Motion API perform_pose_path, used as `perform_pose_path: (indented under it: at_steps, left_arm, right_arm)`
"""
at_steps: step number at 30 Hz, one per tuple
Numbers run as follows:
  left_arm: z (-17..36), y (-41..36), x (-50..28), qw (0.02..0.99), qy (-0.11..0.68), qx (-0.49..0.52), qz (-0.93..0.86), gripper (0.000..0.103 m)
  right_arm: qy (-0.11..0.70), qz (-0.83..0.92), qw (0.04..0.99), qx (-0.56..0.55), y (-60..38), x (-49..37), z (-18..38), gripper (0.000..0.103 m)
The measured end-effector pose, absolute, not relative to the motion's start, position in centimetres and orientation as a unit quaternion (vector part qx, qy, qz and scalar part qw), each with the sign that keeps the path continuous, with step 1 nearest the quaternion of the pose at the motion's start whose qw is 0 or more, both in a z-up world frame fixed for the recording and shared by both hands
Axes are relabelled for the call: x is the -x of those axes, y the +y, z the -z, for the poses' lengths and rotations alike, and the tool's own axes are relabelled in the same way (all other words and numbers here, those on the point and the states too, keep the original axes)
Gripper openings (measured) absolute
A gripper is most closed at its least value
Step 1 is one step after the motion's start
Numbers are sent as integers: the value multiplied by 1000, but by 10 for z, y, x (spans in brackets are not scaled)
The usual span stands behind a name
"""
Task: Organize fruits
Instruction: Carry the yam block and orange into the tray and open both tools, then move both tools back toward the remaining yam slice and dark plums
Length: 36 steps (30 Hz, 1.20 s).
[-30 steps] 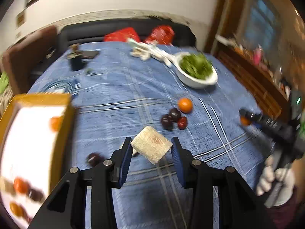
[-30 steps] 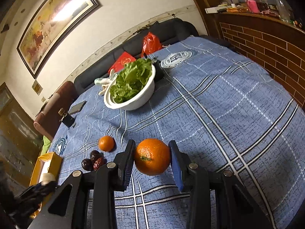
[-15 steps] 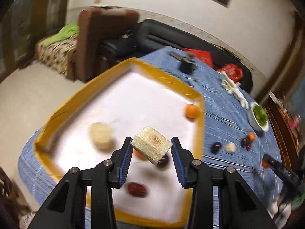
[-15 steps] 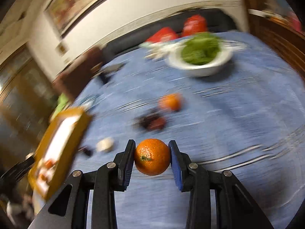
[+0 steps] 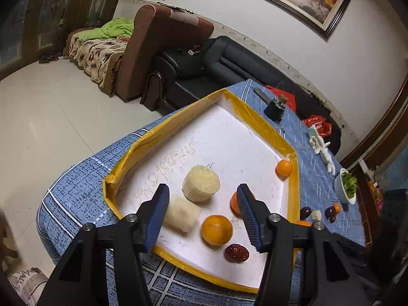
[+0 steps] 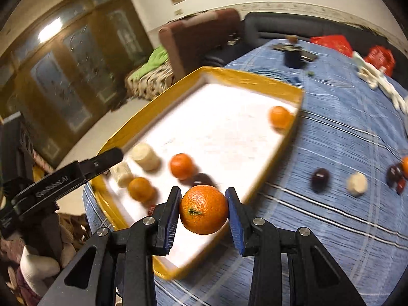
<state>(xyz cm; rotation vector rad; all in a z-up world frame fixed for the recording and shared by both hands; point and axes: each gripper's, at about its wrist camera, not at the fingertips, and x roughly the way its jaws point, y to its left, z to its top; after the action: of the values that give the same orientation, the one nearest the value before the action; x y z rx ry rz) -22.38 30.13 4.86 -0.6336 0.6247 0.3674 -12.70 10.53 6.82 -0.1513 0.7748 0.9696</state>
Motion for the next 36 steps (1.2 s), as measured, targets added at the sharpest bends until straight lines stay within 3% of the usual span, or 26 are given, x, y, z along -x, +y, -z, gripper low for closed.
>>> perform_pose_path:
  at_steps: [7,8,10,11,17,21,23,36]
  left_arm:
    - [-56,304,232,889,293,303,-177,62]
    - [-57,304,233,889,292,302,-179,65]
    - [-60,301,233,890,292,297,-184,68]
    - [-61,299,232,891,293,294,-184,69]
    - [-71,264,221,900,309,250,-179,70]
    - [-83,230,216,910,315,200,-182,88]
    - [-89,215,214,915,311,181,-181,91]
    - [-105,137,203,929,328,101,-136,91]
  right_arm:
    - [371,-447,806,118,132,139,-52,41]
    - [370,-446,806,116,132,140,-52,44]
    - [361,-446,812,108,127,141,-56,66]
    - [356,-445,815,106,124,142,-58,67]
    - [335,-434,832,83,87,142,-74,67]
    - [339,-407,847,50,39,135,-72,67]
    - [344,-390,853,30,15,130,-69,68]
    - [358,-330,871,-69,-86,108,-51,69]
